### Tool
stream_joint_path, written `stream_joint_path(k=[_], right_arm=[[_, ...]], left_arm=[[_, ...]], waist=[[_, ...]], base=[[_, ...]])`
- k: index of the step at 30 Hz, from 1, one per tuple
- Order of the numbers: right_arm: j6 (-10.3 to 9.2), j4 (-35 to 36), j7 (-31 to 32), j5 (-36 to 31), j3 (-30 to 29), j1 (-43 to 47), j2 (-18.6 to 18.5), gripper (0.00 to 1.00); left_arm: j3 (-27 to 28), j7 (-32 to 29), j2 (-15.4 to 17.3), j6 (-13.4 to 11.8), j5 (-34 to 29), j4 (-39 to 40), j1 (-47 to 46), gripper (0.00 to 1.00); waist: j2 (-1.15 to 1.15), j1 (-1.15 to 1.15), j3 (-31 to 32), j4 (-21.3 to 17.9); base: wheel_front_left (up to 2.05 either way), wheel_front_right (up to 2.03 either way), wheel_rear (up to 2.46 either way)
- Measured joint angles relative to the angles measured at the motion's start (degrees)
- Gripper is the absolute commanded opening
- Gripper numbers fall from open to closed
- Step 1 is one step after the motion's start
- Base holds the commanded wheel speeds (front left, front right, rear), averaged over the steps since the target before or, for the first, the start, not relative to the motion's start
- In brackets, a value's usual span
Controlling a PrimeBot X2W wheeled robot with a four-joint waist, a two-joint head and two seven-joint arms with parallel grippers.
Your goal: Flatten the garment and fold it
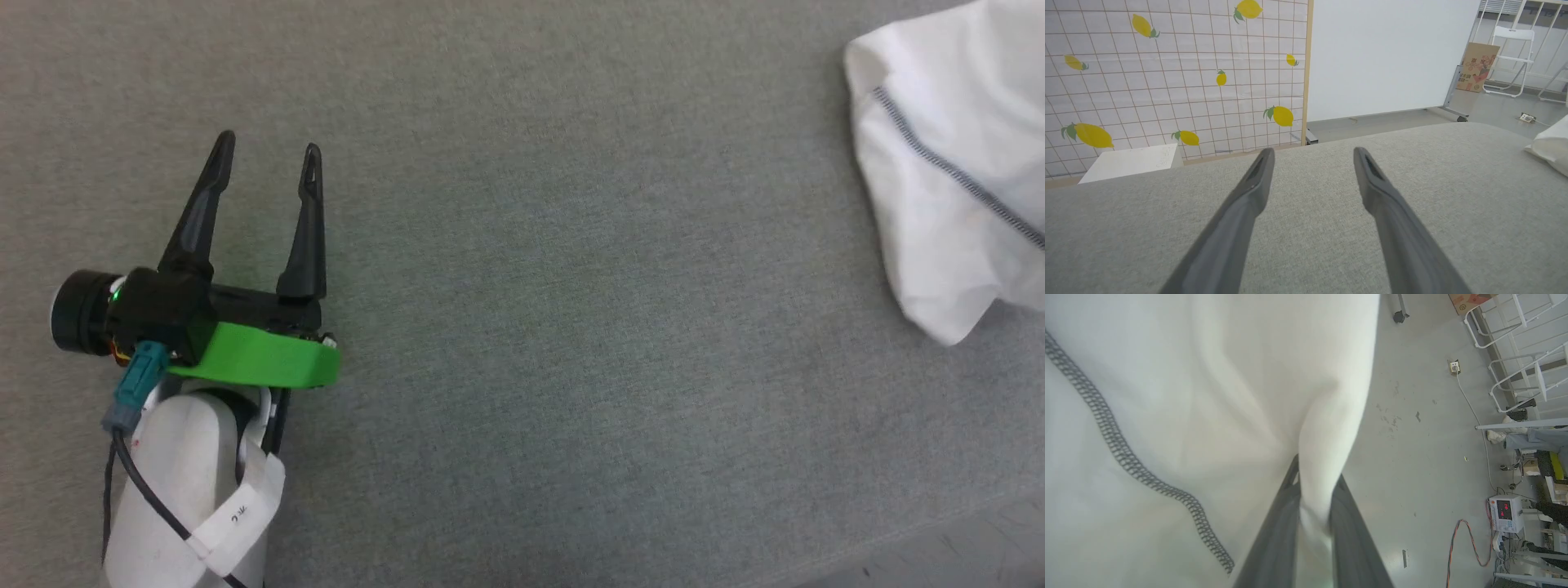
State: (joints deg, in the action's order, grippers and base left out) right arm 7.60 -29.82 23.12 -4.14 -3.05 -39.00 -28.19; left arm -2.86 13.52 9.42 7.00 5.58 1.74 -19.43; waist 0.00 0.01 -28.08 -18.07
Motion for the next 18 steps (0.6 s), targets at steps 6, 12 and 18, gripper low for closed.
stream_joint_path(k=[6, 12, 18], right_arm=[[0.0, -4.16, -4.04, -6.21, -6.94, -3.29, 2.24, 0.0], [0.0, -5.33, -6.64, -9.79, -10.57, -4.69, 4.08, 1.0], [0.0, -5.45, -11.87, -9.22, -10.98, -4.36, 4.7, 1.0]], left_arm=[[-0.53, -1.37, 1.1, 0.0, -0.04, 1.16, -1.04, 1.0], [-0.54, -1.08, 0.96, -0.22, 0.2, 0.05, -0.9, 1.0], [-0.57, 0.35, -0.8, -0.79, 1.44, -3.3, 0.26, 1.0]], waist=[[0.0, 0.0, -4.69, -0.98], [0.0, 0.01, -3.95, -0.11], [0.0, 0.0, 0.18, 0.97]], base=[[0.0, 0.0, 0.0], [0.0, 0.0, 0.0], [0.0, 0.0, 0.0]])
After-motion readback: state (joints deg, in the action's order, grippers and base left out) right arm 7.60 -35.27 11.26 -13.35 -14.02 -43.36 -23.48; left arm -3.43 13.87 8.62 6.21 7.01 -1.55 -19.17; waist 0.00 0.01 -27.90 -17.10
